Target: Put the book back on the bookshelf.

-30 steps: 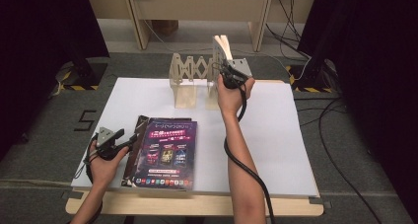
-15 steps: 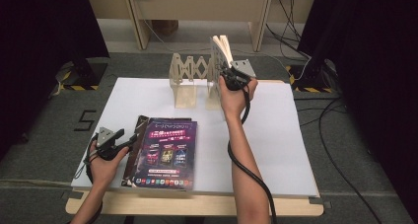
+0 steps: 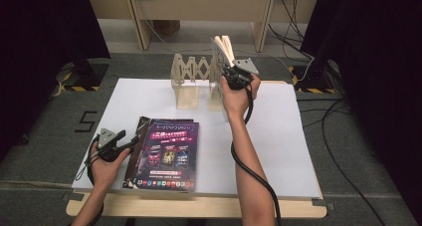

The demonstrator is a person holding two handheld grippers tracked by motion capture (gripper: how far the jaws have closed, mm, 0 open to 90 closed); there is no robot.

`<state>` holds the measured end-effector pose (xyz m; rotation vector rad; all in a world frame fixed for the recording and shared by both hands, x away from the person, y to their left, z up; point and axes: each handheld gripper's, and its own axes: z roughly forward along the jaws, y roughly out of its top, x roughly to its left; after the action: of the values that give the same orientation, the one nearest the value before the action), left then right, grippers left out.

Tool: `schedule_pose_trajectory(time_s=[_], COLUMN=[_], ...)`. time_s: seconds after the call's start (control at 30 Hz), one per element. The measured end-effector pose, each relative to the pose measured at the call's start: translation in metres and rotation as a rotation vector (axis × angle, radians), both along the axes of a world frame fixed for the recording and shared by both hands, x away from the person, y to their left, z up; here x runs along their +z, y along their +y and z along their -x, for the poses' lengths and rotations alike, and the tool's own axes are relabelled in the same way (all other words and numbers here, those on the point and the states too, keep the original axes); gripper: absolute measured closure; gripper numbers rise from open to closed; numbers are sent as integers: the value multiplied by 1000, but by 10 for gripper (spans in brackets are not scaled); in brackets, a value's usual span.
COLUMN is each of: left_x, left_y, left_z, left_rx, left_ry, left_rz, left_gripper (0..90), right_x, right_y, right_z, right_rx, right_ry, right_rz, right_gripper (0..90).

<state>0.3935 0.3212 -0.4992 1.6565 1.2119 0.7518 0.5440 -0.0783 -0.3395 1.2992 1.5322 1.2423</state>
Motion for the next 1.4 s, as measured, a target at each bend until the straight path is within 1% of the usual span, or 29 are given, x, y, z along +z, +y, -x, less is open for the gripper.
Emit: schedule_pose_trajectory(time_s=[0.07, 0.13, 0.33, 0.4, 0.43, 0.53, 0.6, 0.63, 0.67, 0.73, 0.8, 0.87, 0.93, 1.03, 1.13, 1.17, 1.27, 1.3, 1.4], left_x=[0, 0, 0, 0, 0, 0, 0, 0, 0, 0, 0, 0, 0, 0, 0, 0, 0, 0, 0], left_y=[0, 1, 0, 0, 0, 1, 1, 1, 1, 1, 1, 1, 1, 1, 0, 0, 0, 0, 0], left_z=[0, 0, 0, 0, 0, -1, -1, -1, -1, -1, 0, 0, 0, 0, 0, 0, 0, 0, 0], left_rx=[3, 4, 3, 2, 4, 2, 3, 4, 4, 4, 4, 3, 4, 3, 2, 2, 0, 0, 0], left_ry=[0, 2, -1, -2, 0, 4, 4, 3, 4, 2, 0, -2, -3, -1, -2, -2, -2, -2, -2], left_rz=[8, 8, 10, 10, 11, 12, 14, 16, 16, 15, 13, 12, 15, 11, 7, 5, 1, 4, 2], left_gripper=[391, 391, 391, 391, 391, 391, 391, 391, 391, 391, 391, 390, 391, 391, 391, 391, 391, 392, 393], right_x=[2, 2, 2, 0, -1, 1, 4, 5, 7, 8, 5, -2, -7, -8, -8, -8, -5, -3, 0], right_y=[2, 3, 6, 6, 6, 7, 8, 8, 9, 9, 9, 9, 8, 7, 7, 7, 6, 5, 3], right_z=[-2, -4, -6, -6, -6, -7, -8, -9, -9, -9, -9, -10, -9, -8, -7, -6, 0, 2, 8], right_rx=[0, -4, -29, -47, -47, -34, -27, -21, -11, -13, -15, -22, -30, -27, -18, -13, -16, -10, 1], right_ry=[10, 22, 36, 14, 6, -9, -20, -33, -33, -47, -57, -47, -68, -66, -70, -67, -71, -70, -63], right_rz=[0, 4, 8, 2, -7, -15, -16, -15, -16, -15, -14, -15, -3, -10, 22, 19, 32, 22, 18], right_gripper=[661, 698, 742, 745, 745, 746, 747, 746, 747, 746, 746, 745, 744, 741, 732, 723, 666, 645, 604])
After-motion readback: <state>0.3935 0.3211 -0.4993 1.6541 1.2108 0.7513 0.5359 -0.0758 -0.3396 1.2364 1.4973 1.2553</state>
